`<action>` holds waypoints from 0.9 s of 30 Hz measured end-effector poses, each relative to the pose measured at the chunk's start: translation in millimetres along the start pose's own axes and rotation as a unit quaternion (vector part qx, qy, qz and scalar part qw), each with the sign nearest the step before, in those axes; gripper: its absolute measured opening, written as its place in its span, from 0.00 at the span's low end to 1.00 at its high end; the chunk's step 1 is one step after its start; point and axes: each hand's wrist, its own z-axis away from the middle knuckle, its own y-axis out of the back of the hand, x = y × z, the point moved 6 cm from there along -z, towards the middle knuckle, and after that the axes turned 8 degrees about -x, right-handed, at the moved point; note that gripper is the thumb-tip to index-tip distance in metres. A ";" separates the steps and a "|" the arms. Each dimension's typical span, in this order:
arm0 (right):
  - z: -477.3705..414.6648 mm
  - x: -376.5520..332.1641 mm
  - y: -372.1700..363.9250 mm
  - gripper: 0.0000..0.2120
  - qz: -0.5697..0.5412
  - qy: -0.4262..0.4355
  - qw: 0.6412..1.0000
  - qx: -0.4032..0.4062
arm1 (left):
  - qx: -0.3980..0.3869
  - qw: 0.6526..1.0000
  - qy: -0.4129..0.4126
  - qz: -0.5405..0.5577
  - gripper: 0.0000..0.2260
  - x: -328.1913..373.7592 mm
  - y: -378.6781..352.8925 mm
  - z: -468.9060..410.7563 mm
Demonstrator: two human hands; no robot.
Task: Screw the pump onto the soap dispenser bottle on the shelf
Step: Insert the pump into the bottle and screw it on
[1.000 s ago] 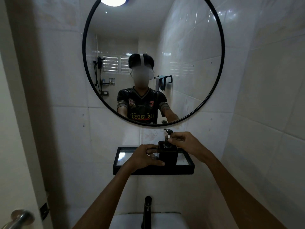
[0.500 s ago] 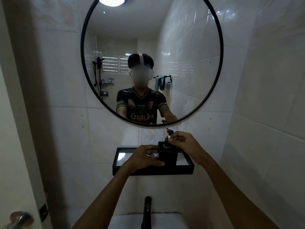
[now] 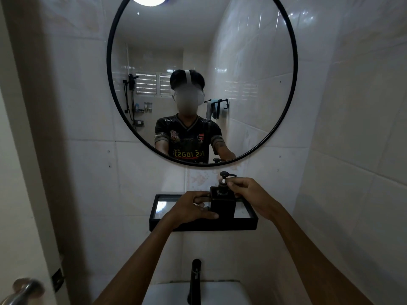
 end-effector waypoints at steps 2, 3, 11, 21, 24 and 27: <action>2.9 0.0 0.4 0.14 -0.012 -0.005 1.000 0.001 | 0.001 1.000 0.000 0.001 0.29 -0.1 0.2 0.1; 4.4 -0.7 1.2 0.13 -0.017 -0.004 1.000 0.004 | 0.000 1.000 0.001 0.004 0.29 -0.1 0.0 0.1; 4.7 4.6 10.1 0.10 -0.014 0.010 1.000 0.013 | -0.006 1.000 -0.002 0.019 0.30 -0.8 -1.3 0.0; 6.8 -1.0 6.9 0.13 -0.001 0.013 1.000 0.016 | -0.006 1.000 0.000 0.016 0.29 3.0 -1.4 1.1; 7.0 -1.3 6.6 0.11 0.009 0.012 1.000 0.014 | -0.009 1.000 -0.001 0.014 0.28 2.2 -1.7 1.4; 7.1 0.2 9.2 0.07 0.001 0.004 1.000 0.025 | -0.009 1.000 -0.003 0.005 0.28 2.1 -1.1 0.8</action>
